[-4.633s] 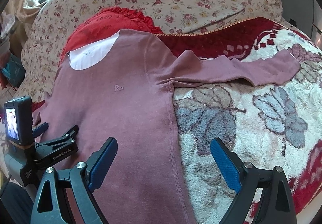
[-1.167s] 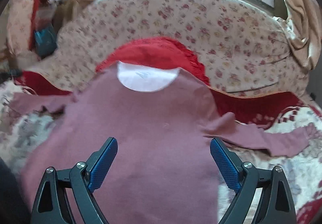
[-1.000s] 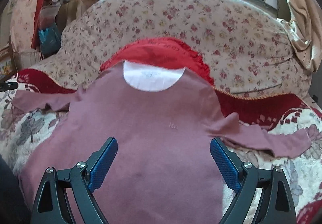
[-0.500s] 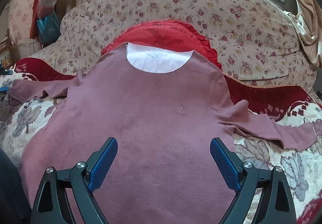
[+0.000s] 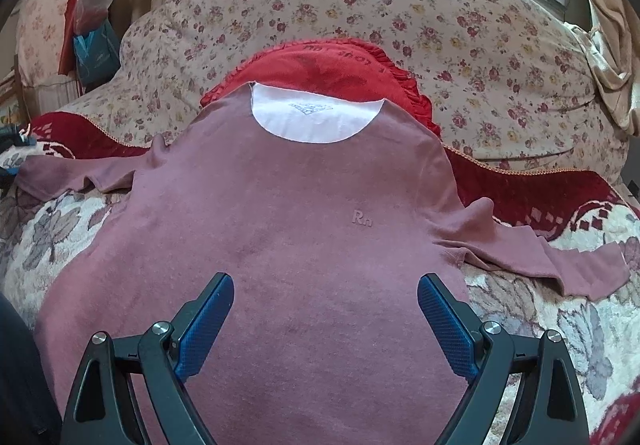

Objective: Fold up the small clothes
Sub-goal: 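Grasp the sleeve cuff with the left tool and lift it, then carry the sleeve across the shirt toward the right tool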

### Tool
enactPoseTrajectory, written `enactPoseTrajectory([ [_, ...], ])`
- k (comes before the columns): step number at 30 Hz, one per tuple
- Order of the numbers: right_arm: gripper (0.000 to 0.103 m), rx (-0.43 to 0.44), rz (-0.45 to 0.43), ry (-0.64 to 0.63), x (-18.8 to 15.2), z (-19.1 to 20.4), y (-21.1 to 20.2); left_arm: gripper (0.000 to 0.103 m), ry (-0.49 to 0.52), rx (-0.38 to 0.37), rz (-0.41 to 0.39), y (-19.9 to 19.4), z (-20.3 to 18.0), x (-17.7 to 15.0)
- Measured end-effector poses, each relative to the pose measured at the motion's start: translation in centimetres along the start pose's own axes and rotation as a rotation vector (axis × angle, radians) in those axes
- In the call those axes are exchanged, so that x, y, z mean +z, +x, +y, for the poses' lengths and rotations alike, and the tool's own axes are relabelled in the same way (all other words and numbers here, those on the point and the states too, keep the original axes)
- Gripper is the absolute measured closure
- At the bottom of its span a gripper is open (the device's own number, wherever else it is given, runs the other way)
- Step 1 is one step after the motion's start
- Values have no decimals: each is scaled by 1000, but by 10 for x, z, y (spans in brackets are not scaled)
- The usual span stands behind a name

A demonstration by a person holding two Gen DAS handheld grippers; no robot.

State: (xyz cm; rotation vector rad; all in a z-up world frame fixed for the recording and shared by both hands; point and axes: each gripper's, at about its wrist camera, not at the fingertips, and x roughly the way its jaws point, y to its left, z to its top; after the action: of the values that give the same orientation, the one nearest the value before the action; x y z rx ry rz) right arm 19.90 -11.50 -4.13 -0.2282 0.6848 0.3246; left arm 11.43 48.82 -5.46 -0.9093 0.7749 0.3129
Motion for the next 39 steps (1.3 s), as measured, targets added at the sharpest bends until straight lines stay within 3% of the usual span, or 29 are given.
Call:
enactPoseTrajectory([
  [1, 11, -3, -2, -1, 0, 0, -1, 101, 0, 22, 2, 2, 2, -1],
  [3, 11, -4, -9, 5, 1, -1, -2, 102, 8, 27, -24, -3, 1, -5],
  [7, 11, -1, -20, 20, 3, -4, -7, 102, 71, -29, -91, -30, -31, -14],
  [12, 11, -8, -25, 20, 5, -4, -14, 102, 170, -236, -128, -62, -111, -22],
  [17, 11, -29, -39, 42, 7, -11, -25, 102, 296, -449, -65, -68, -213, -46],
  [20, 11, -42, -37, 58, 6, -18, -31, 102, 341, -537, -3, -56, -268, -66],
  [28, 11, -56, -48, 103, -2, -47, -51, 102, 413, -618, 173, 18, -370, -145],
  [33, 11, -52, -58, 130, 1, -67, -53, 102, 365, -647, 255, 69, -381, -190],
  [37, 11, -16, -128, 128, 32, -83, -50, 102, 345, -651, 323, 111, -385, -216],
  [39, 11, 40, -96, 133, 48, -85, -29, 102, 339, -642, 353, 129, -384, -223],
])
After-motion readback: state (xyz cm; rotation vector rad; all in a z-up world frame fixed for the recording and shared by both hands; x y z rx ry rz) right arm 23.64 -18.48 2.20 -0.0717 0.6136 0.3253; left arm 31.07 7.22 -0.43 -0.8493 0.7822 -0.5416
